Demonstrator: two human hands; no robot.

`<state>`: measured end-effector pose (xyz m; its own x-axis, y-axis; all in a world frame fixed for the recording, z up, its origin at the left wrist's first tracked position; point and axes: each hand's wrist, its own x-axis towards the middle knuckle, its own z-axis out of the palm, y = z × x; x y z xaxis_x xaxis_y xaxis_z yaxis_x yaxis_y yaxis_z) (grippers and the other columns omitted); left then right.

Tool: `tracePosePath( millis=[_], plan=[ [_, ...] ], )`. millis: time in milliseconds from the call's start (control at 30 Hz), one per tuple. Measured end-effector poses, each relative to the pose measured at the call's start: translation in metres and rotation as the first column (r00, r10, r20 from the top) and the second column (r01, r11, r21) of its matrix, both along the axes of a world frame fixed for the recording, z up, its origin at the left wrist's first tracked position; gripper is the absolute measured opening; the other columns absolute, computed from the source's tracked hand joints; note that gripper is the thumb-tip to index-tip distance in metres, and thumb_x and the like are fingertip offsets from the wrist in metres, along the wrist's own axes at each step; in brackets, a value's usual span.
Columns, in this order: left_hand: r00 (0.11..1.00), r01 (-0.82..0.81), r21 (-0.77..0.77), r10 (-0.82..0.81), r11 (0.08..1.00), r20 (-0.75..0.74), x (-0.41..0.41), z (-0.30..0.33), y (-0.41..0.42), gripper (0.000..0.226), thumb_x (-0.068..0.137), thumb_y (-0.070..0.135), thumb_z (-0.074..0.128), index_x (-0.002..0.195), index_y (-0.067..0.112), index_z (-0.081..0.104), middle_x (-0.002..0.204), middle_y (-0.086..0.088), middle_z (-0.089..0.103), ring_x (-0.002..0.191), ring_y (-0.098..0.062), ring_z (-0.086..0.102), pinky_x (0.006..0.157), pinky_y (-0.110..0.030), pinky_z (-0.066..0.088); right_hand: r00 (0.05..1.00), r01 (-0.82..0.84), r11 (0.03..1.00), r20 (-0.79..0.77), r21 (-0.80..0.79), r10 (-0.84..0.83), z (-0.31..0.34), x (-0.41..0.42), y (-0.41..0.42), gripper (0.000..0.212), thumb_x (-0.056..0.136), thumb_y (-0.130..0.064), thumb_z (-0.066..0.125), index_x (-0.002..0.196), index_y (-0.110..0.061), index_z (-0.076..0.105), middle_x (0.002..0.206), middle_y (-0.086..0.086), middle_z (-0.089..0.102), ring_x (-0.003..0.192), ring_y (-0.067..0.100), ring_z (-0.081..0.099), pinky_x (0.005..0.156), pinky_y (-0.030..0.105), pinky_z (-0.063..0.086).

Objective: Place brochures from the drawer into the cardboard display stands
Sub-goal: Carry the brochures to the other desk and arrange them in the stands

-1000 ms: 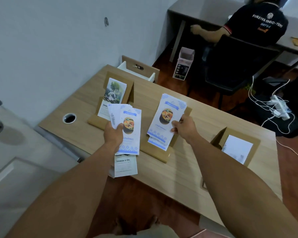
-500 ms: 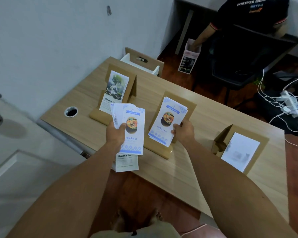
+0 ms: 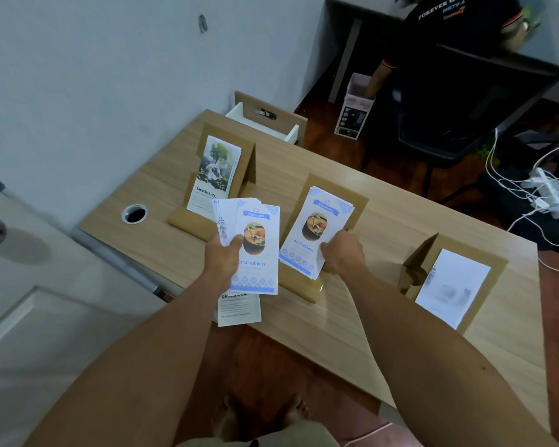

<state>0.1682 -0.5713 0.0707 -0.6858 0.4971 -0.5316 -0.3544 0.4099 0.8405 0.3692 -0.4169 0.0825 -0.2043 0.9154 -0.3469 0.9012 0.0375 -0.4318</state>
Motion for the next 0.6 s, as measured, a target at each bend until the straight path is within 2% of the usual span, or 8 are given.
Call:
tracePosePath(
  millis=[67, 167, 233, 300, 333, 400, 467, 600],
  plan=[
    [0.999, 0.019, 0.013, -0.02, 1.0, 0.027, 0.0, 0.0, 0.0, 0.033, 0.098, 0.026, 0.065, 0.127, 0.012, 0.059, 0.116, -0.008, 0.073, 0.085, -0.023, 0.074, 0.056, -0.029, 0.056, 1.0, 0.001, 1.0, 0.004, -0.013, -0.001, 0.001, 0.0, -0.004, 0.009, 0.092, -0.022, 0.059, 0.099, -0.016, 0.059, 0.1, 0.006, 0.066, 0.077, 0.023, 0.067, 0.069, 0.042, 0.064],
    [0.996, 0.04, 0.035, -0.043, 0.999, 0.075, 0.001, 0.001, -0.001, 0.033, 0.098, 0.026, 0.066, 0.128, 0.016, 0.06, 0.117, -0.008, 0.074, 0.094, -0.027, 0.075, 0.061, -0.033, 0.06, 0.997, 0.026, 0.998, 0.068, 0.06, -0.03, 0.007, 0.0, -0.013, 0.022, 0.096, -0.034, 0.054, 0.09, -0.014, 0.06, 0.089, 0.004, 0.066, 0.072, 0.02, 0.063, 0.064, 0.035, 0.057],
    [0.991, 0.049, 0.039, -0.054, 0.998, 0.119, 0.002, 0.003, -0.002, 0.032, 0.098, 0.026, 0.066, 0.129, 0.018, 0.061, 0.115, -0.007, 0.074, 0.094, -0.027, 0.075, 0.064, -0.037, 0.062, 0.993, 0.065, 0.998, -0.097, 0.011, -0.064, 0.012, -0.007, -0.023, 0.037, 0.096, -0.046, 0.053, 0.082, -0.013, 0.058, 0.082, 0.006, 0.068, 0.067, 0.021, 0.063, 0.057, 0.033, 0.051],
    [0.986, 0.044, 0.061, -0.053, 0.997, 0.161, 0.005, 0.004, -0.004, 0.032, 0.097, 0.025, 0.067, 0.128, 0.019, 0.062, 0.115, -0.007, 0.074, 0.095, -0.027, 0.075, 0.072, -0.043, 0.064, 0.897, 0.068, 0.968, -0.41, -0.243, -0.166, 0.019, -0.017, -0.038, 0.041, 0.093, -0.047, 0.063, 0.075, -0.011, 0.055, 0.074, 0.009, 0.068, 0.062, 0.021, 0.063, 0.053, 0.032, 0.05],
    [0.982, 0.042, 0.081, -0.056, 0.996, 0.18, 0.007, 0.005, -0.005, 0.032, 0.097, 0.024, 0.067, 0.128, 0.019, 0.062, 0.117, -0.007, 0.074, 0.097, -0.028, 0.075, 0.076, -0.048, 0.063, 0.844, 0.026, 0.94, -0.497, -0.339, -0.203, 0.021, -0.019, -0.044, 0.041, 0.091, -0.045, 0.07, 0.074, -0.011, 0.055, 0.071, 0.009, 0.066, 0.061, 0.02, 0.061, 0.052, 0.03, 0.048],
    [0.974, 0.048, 0.117, -0.073, 0.992, 0.215, 0.012, 0.006, -0.007, 0.029, 0.097, 0.021, 0.067, 0.126, 0.021, 0.064, 0.117, -0.009, 0.074, 0.1, -0.031, 0.074, 0.082, -0.055, 0.061, 0.811, -0.057, 0.918, -0.554, -0.393, -0.186, 0.023, -0.02, -0.055, 0.038, 0.086, -0.041, 0.079, 0.074, -0.011, 0.058, 0.073, 0.007, 0.069, 0.06, 0.016, 0.059, 0.052, 0.028, 0.045],
    [0.963, 0.066, 0.143, -0.1, 0.988, 0.249, 0.016, 0.009, -0.01, 0.024, 0.097, 0.02, 0.066, 0.121, 0.025, 0.065, 0.115, -0.009, 0.075, 0.101, -0.034, 0.074, 0.083, -0.062, 0.059, 0.796, -0.058, 0.918, -0.573, -0.392, -0.195, 0.022, -0.019, -0.063, 0.034, 0.086, -0.03, 0.081, 0.072, -0.011, 0.057, 0.078, 0.008, 0.073, 0.062, 0.016, 0.061, 0.054, 0.028, 0.044],
    [0.952, 0.133, 0.129, -0.162, 0.983, 0.259, 0.026, 0.011, -0.019, 0.029, 0.098, 0.027, 0.064, 0.127, 0.021, 0.065, 0.114, -0.011, 0.076, 0.099, -0.035, 0.075, 0.082, -0.064, 0.058, 0.746, -0.006, 0.914, -0.611, -0.405, -0.266, 0.019, -0.004, -0.078, 0.033, 0.09, -0.018, 0.075, 0.072, -0.007, 0.05, 0.098, 0.02, 0.076, 0.086, 0.031, 0.076, 0.066, 0.038, 0.053]
  ],
)
